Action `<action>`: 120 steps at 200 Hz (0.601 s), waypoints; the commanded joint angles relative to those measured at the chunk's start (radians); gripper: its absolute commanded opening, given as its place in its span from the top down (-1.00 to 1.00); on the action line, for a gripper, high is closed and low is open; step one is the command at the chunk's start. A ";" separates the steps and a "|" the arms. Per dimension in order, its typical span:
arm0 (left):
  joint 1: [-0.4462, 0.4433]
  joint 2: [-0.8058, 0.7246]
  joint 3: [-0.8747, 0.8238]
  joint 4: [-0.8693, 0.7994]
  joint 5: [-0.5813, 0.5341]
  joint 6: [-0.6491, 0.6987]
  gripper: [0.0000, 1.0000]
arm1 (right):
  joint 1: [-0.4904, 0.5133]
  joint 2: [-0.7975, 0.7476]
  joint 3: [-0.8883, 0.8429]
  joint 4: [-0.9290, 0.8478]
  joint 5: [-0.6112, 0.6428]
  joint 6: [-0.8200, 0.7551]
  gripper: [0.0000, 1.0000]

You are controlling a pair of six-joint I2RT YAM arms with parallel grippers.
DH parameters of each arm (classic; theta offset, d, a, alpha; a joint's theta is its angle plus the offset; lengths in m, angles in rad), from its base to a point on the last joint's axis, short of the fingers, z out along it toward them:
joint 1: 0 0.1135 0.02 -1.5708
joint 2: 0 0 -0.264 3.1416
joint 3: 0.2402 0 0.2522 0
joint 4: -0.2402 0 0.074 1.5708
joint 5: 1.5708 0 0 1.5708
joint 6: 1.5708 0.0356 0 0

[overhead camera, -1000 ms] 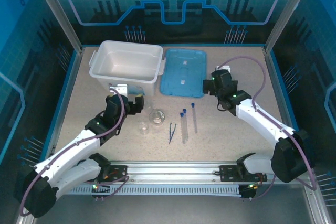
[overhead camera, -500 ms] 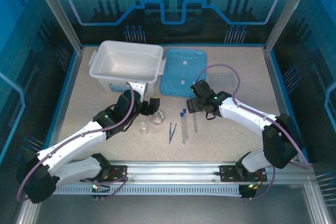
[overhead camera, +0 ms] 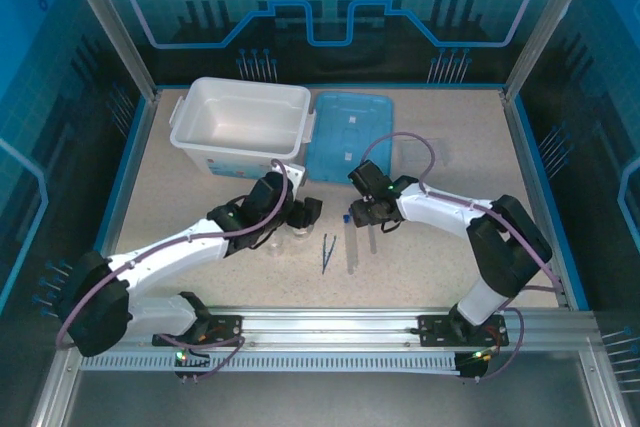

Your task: Organize the chemistry lab equipment

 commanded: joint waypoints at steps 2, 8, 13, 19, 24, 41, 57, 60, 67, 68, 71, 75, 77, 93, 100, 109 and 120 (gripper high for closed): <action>-0.012 0.026 0.041 0.027 0.026 0.005 -0.41 | -0.002 0.035 0.034 0.011 -0.032 0.021 -0.11; -0.012 0.032 0.045 0.024 0.027 0.007 -0.40 | -0.005 0.042 0.036 0.014 -0.037 0.022 -0.09; -0.012 0.036 0.049 0.021 0.027 0.009 -0.39 | -0.008 0.047 0.041 0.015 -0.039 0.022 -0.04; -0.012 0.040 0.051 0.018 0.026 0.010 -0.39 | -0.010 0.055 0.045 0.015 -0.040 0.022 -0.02; -0.012 0.041 0.052 0.016 0.025 0.013 -0.40 | -0.010 0.062 0.051 0.013 -0.038 0.020 -0.01; -0.013 0.041 0.054 0.014 0.017 0.022 -0.41 | -0.015 0.083 0.070 0.007 -0.025 0.018 0.03; -0.012 0.038 0.057 0.007 0.010 0.029 -0.41 | -0.022 0.099 0.083 -0.002 -0.013 0.016 0.10; -0.012 0.037 0.057 0.005 0.009 0.029 -0.41 | -0.024 0.101 0.086 -0.004 -0.010 0.016 0.10; -0.012 0.037 0.057 0.005 0.005 0.031 -0.42 | -0.030 0.107 0.089 -0.005 -0.009 0.016 0.11; -0.012 0.037 0.058 0.005 0.004 0.031 -0.41 | -0.031 0.108 0.090 -0.005 -0.009 0.017 0.11; -0.012 0.037 0.058 0.005 0.003 0.031 -0.42 | -0.033 0.110 0.090 -0.005 -0.010 0.016 0.11; -0.012 0.035 0.057 0.004 0.002 0.032 -0.42 | -0.037 0.113 0.091 -0.004 -0.013 0.014 0.11; -0.013 0.036 0.057 0.005 0.002 0.031 -0.41 | -0.039 0.114 0.091 -0.002 -0.014 0.014 0.11; -0.012 0.038 0.059 0.005 0.002 0.033 -0.42 | -0.050 0.125 0.094 -0.002 -0.018 0.011 0.13; -0.011 0.041 0.059 0.003 0.002 0.033 -0.42 | -0.053 0.129 0.096 -0.001 -0.019 0.011 0.14; -0.013 0.045 0.061 0.003 0.002 0.032 -0.42 | -0.057 0.132 0.097 -0.001 -0.018 0.011 0.14; -0.013 0.048 0.065 0.002 0.003 0.031 -0.42 | -0.063 0.135 0.099 -0.001 -0.017 0.011 0.15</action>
